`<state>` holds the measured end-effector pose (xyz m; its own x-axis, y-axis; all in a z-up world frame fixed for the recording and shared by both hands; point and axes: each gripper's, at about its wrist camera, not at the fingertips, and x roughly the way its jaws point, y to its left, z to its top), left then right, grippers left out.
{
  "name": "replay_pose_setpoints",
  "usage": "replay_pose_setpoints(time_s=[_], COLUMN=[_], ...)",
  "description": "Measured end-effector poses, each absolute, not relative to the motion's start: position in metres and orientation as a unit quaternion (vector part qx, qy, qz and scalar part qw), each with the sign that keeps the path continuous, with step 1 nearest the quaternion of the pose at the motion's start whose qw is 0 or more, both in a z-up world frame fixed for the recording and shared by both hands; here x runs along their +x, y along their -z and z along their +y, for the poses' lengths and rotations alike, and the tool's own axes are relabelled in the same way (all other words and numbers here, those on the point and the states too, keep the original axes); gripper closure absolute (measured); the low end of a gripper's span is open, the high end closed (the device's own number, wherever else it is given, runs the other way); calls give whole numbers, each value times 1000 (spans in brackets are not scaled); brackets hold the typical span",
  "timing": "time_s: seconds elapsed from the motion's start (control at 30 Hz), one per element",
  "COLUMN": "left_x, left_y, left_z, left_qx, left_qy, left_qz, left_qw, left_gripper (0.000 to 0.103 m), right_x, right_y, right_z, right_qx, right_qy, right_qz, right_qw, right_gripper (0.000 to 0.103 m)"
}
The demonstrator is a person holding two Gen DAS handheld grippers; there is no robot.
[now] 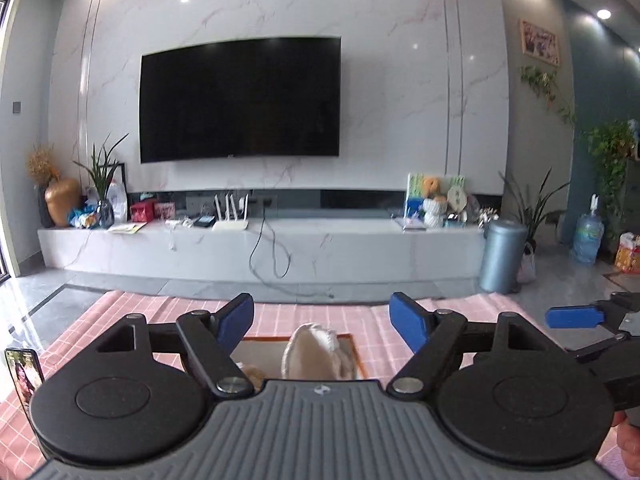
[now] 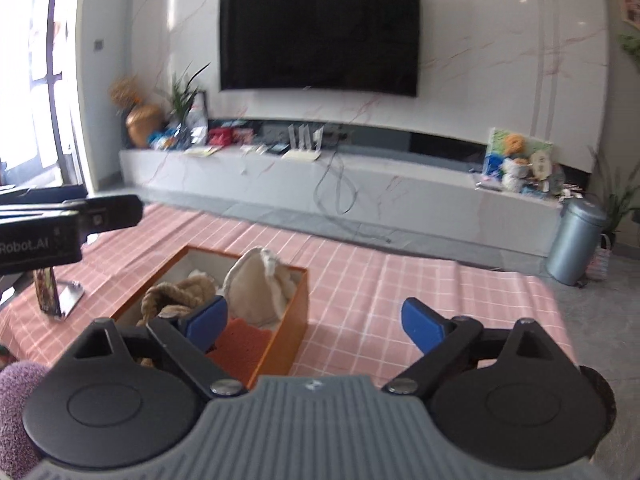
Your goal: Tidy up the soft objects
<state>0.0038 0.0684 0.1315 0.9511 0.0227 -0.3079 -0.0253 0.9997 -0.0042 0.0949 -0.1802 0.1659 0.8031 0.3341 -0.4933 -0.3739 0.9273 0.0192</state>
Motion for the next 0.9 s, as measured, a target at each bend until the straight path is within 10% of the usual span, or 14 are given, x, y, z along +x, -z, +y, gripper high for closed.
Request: replay_pose_setpoints(time_s=[0.9], left_x=[-21], left_y=[-11], left_z=[11], left_qx=[0], left_qy=[-27], left_qz=[292], left_qw=[956], left_gripper=[0], right_x=[12], right_y=[-73], right_z=[-239], right_qx=[-31], right_qy=[-52], right_qz=[262], right_qw=[963], right_gripper=[4])
